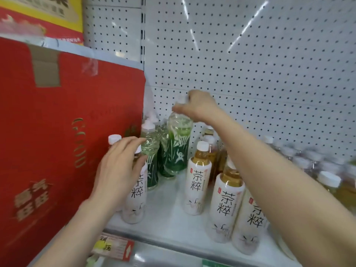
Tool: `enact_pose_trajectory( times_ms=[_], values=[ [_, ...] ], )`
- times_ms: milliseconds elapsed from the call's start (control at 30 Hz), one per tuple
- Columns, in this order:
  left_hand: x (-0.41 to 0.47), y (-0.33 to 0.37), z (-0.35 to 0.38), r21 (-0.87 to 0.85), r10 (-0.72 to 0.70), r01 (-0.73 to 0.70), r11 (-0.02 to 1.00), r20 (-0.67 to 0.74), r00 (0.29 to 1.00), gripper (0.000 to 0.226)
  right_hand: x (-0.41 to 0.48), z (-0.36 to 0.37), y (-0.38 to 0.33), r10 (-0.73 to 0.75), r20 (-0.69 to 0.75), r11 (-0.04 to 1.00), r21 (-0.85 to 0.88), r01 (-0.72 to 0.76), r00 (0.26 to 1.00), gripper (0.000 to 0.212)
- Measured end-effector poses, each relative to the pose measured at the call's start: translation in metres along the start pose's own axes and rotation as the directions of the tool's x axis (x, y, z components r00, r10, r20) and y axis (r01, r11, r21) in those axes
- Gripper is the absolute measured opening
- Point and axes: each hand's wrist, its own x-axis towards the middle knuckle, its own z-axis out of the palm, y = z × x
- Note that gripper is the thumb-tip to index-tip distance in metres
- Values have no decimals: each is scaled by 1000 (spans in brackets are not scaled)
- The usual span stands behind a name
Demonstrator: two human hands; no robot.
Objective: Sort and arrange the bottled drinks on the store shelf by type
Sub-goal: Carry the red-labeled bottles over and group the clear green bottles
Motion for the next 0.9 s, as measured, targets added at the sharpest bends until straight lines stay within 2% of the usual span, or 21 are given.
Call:
enact_pose_trajectory(
  times_ms=[67, 233, 467, 533, 667, 900],
  values=[
    [0, 0, 3, -46, -2, 1, 999, -20, 1000, 40, -1, 22, 0, 50, 99, 994, -98, -40, 994, 40],
    [1, -3, 8, -102, 12, -16, 995, -40, 999, 38, 2, 58, 1, 126, 210, 990, -89, -109, 970, 36],
    [0, -7, 9, -143, 17, -25, 989, -53, 998, 39, 0, 61, -13, 118, 299, 992, -70, -102, 947, 60],
    [-1, -7, 9, -156, 19, -28, 987, -59, 998, 38, -3, 62, -15, 106, 281, 990, -116, -76, 954, 59],
    [-3, -7, 9, -170, 24, -35, 985, -63, 998, 39, -4, 75, -14, 96, 132, 982, -175, -72, 987, 51],
    [-4, -4, 5, -187, 19, -27, 982, -41, 999, 39, -19, 82, -6, 114, 71, 993, -32, -112, 991, 63]
  ],
)
